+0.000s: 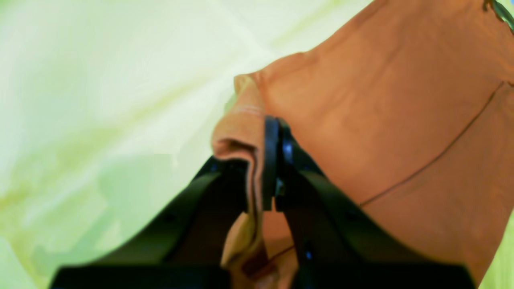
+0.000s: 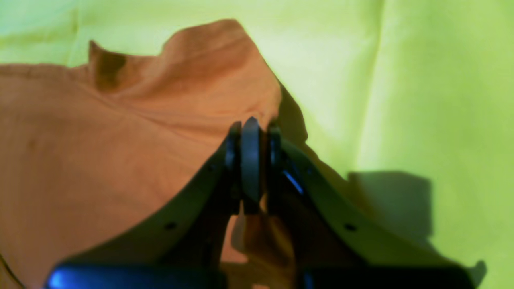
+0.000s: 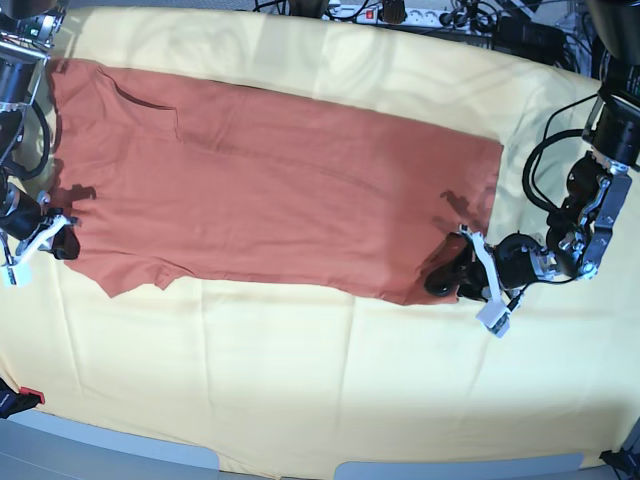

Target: Fold the T-shirt properly

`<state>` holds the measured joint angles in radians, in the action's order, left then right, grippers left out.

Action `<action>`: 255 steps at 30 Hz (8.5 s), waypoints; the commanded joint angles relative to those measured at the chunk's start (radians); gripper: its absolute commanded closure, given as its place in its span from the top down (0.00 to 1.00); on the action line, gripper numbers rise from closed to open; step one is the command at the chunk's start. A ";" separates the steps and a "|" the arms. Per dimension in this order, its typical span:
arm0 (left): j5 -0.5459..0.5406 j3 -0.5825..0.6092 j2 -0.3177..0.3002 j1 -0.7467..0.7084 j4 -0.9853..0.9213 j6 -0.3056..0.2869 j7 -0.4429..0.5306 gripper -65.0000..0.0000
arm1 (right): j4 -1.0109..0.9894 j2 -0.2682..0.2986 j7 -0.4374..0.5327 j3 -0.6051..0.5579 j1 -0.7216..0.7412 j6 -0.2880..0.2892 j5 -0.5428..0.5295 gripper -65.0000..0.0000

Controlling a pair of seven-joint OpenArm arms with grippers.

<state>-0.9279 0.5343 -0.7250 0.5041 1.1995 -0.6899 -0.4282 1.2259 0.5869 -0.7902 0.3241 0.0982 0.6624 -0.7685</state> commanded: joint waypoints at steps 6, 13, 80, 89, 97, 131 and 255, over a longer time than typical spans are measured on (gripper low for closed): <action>-0.026 -0.014 -0.057 0.023 0.082 -0.008 -0.018 0.00 | 0.095 0.045 0.019 0.008 -0.056 0.036 -0.017 0.00; -0.105 -0.014 -0.116 0.023 0.161 -0.008 -0.117 0.00 | 0.096 0.048 0.018 0.008 -0.068 0.036 -0.013 0.00; -0.465 -0.014 -0.360 -0.145 0.331 -0.008 -0.444 0.09 | 0.096 0.114 -0.157 0.008 -0.128 0.036 -0.118 0.54; -0.381 -0.013 -0.355 -0.164 0.330 -0.008 -0.398 0.44 | 0.095 0.089 -0.146 0.008 -0.077 0.036 -0.223 0.70; -0.382 -0.013 -0.328 -0.173 0.330 -0.008 -0.383 0.44 | 0.095 -0.023 -0.039 0.008 -0.053 0.036 -0.051 0.70; -0.385 -0.013 -0.325 -0.196 0.330 -0.008 -0.373 0.44 | 0.137 -0.068 -0.282 0.008 -0.058 0.036 -0.338 0.00; 0.004 -0.743 0.013 -0.670 0.329 0.256 -0.293 0.44 | 0.507 -0.154 -0.124 0.107 -0.504 0.036 0.033 0.00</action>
<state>-0.9203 -0.1989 -0.6891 -0.1707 1.5185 -0.4274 -0.7288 1.7275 0.4183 -0.9051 0.4290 -0.4046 0.6670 -0.7376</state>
